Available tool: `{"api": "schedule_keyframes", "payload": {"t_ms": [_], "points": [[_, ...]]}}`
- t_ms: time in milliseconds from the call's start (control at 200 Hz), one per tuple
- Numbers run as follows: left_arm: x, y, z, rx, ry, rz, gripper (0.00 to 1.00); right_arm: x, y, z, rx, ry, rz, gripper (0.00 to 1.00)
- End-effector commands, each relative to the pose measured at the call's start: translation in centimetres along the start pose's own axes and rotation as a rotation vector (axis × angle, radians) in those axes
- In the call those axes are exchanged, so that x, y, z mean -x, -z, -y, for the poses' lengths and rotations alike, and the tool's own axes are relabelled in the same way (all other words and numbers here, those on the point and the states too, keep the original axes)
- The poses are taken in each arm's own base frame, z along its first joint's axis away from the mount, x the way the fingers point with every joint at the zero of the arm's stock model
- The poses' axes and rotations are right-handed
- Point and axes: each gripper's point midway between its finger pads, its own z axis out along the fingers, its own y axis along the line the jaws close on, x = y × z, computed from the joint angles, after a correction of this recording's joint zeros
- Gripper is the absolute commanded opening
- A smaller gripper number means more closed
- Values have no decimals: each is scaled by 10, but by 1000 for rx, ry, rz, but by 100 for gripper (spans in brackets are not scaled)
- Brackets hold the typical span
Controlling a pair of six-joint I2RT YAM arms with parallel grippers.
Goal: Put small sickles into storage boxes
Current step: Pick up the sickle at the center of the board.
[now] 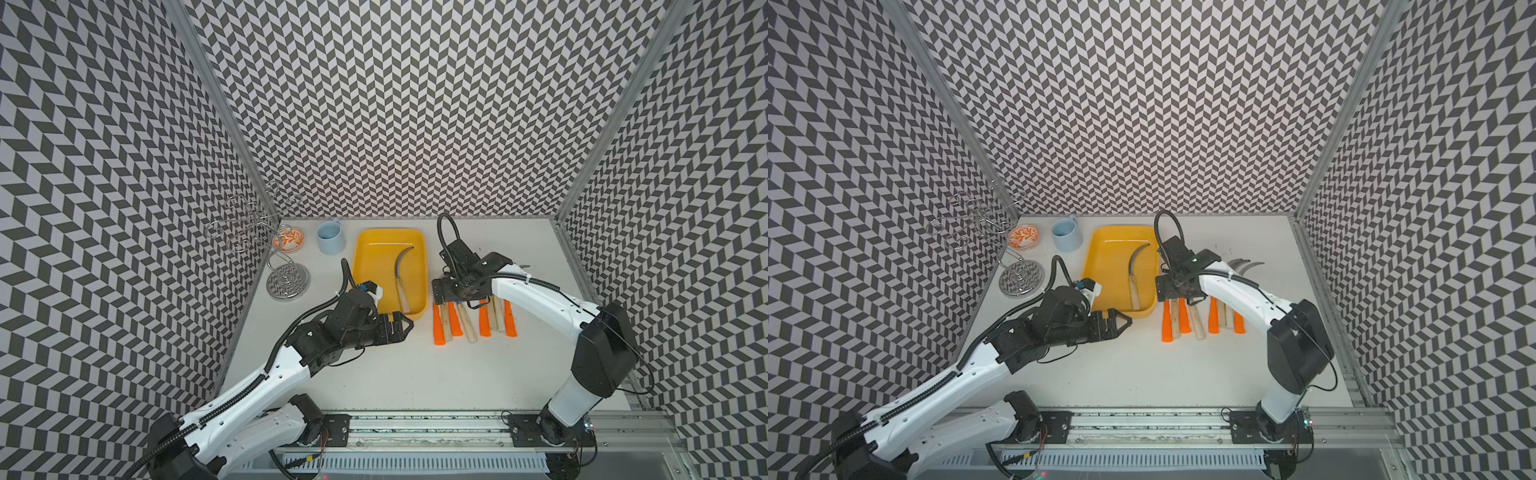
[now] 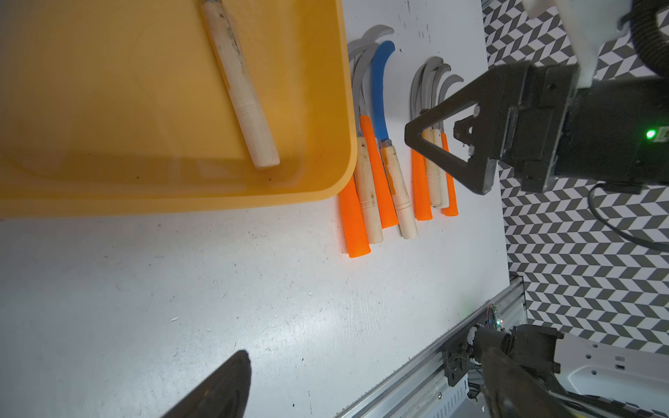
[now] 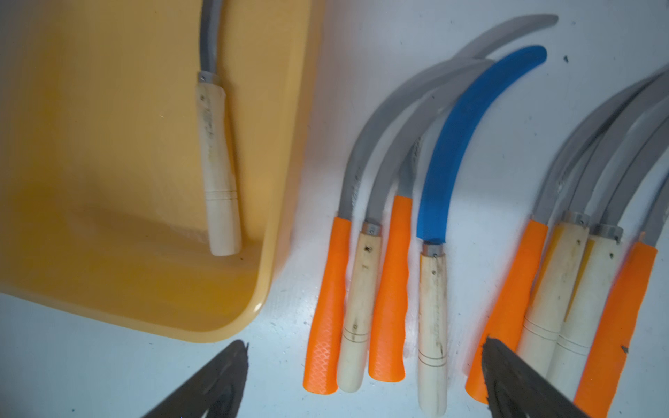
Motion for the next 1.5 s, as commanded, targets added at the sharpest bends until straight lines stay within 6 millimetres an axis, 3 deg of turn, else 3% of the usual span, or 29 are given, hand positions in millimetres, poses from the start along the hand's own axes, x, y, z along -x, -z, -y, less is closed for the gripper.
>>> {"api": "schedule_keyframes", "payload": {"t_ms": [0, 150, 341, 406, 636, 1227, 1357, 1497], "points": [[1, 0, 6, -24, 23, 47, 100, 0, 7, 7, 7, -12, 51, 99], [-16, -6, 3, -40, 26, 24, 100, -21, -6, 25, -17, -25, 6, 88], [-33, -12, 3, -73, 44, 0, 100, -47, -24, 41, -26, -39, -54, 55], [-37, -14, 4, -80, 46, -7, 100, -54, -31, 41, -22, -33, -75, 48], [-38, -17, 10, -81, 31, -20, 100, -67, -49, 50, -51, -31, -111, 38], [-33, -15, 15, -72, 5, -14, 100, -96, -90, 58, -37, -20, -210, 30], [-33, -14, 14, -67, 4, -13, 100, -104, -94, 60, -40, -26, -236, 19], [-31, -12, 13, -64, 0, -5, 100, -98, -90, 61, -47, -36, -224, 10]]}}
